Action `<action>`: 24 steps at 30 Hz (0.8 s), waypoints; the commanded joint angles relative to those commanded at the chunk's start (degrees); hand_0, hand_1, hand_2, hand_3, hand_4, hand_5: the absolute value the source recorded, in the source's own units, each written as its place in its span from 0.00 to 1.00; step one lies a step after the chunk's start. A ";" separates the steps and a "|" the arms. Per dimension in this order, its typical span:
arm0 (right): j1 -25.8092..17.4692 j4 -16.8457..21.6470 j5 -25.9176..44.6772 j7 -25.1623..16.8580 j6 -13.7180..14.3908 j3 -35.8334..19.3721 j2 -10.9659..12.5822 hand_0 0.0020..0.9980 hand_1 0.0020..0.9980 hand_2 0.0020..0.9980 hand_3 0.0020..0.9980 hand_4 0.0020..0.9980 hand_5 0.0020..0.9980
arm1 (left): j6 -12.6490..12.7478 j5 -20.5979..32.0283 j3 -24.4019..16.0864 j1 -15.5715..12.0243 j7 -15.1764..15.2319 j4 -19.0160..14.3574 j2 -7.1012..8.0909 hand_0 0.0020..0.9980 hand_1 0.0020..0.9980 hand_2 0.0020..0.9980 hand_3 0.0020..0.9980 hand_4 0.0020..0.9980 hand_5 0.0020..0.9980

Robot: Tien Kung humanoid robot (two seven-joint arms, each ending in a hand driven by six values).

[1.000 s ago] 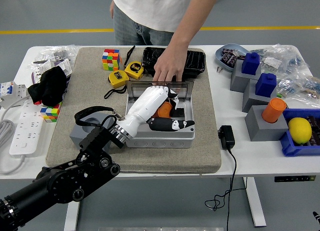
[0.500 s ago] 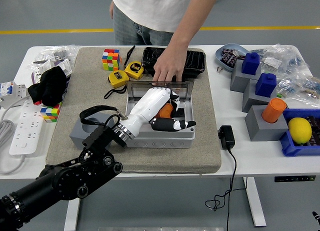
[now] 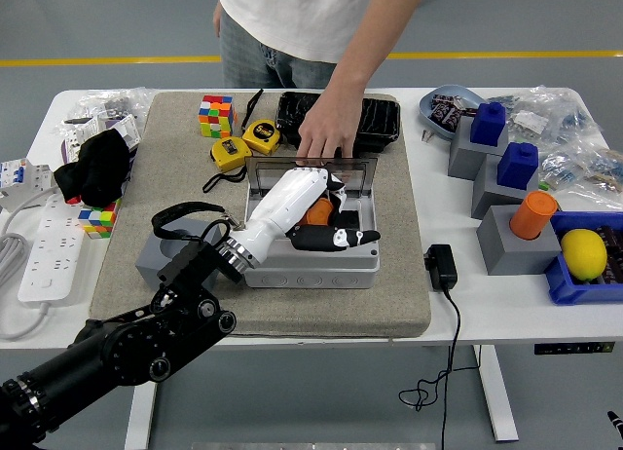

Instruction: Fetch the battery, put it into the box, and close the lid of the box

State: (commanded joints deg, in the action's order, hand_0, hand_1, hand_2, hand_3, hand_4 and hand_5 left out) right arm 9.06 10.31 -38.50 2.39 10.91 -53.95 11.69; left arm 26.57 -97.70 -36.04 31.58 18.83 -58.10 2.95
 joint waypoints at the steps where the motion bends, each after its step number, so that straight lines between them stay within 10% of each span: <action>1: 0.00 0.00 -0.01 0.00 0.00 -0.03 0.00 1.00 0.97 0.88 0.76 1.00 0.87 | -0.08 -0.03 -0.01 -0.01 0.00 0.04 0.01 0.16 0.06 0.09 0.13 1.00 0.79; 8: -0.07 0.00 -0.40 0.04 0.03 -0.55 0.01 1.00 0.97 0.89 0.76 1.00 0.87 | -1.01 -0.08 -0.07 -0.13 -0.31 0.48 0.08 0.23 0.13 0.15 0.20 1.00 0.82; 9: -0.07 0.00 -0.40 0.04 0.01 -0.54 0.01 1.00 0.97 0.88 0.76 1.00 0.87 | -1.15 -0.15 -0.12 -0.14 -0.39 0.50 0.08 0.32 0.33 0.23 0.32 1.00 0.83; 14: -0.07 0.00 -0.12 -0.01 -0.08 -0.30 -0.04 1.00 0.97 0.88 0.76 1.00 0.87 | -1.47 -0.47 -0.35 -0.21 -0.52 0.44 0.19 0.32 0.33 0.23 0.32 1.00 0.83; 15: -0.07 0.00 -0.10 -0.02 -0.09 -0.30 -0.04 1.00 0.97 0.88 0.76 1.00 0.86 | -1.50 -0.57 -0.41 -0.22 -0.54 0.38 0.22 0.49 0.55 0.47 0.48 1.00 0.84; 24: -0.06 0.00 -0.23 0.01 -0.10 -0.45 -0.03 1.00 0.97 0.88 0.76 1.00 0.86 | -1.54 -1.13 -0.72 -0.15 -0.55 0.05 0.42 0.50 0.54 0.48 0.48 1.00 0.84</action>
State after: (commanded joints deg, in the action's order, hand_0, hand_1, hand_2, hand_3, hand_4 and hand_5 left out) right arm 9.00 10.31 -38.73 2.40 10.81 -54.40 11.66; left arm 25.02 -98.83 -36.76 31.43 18.28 -58.06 3.38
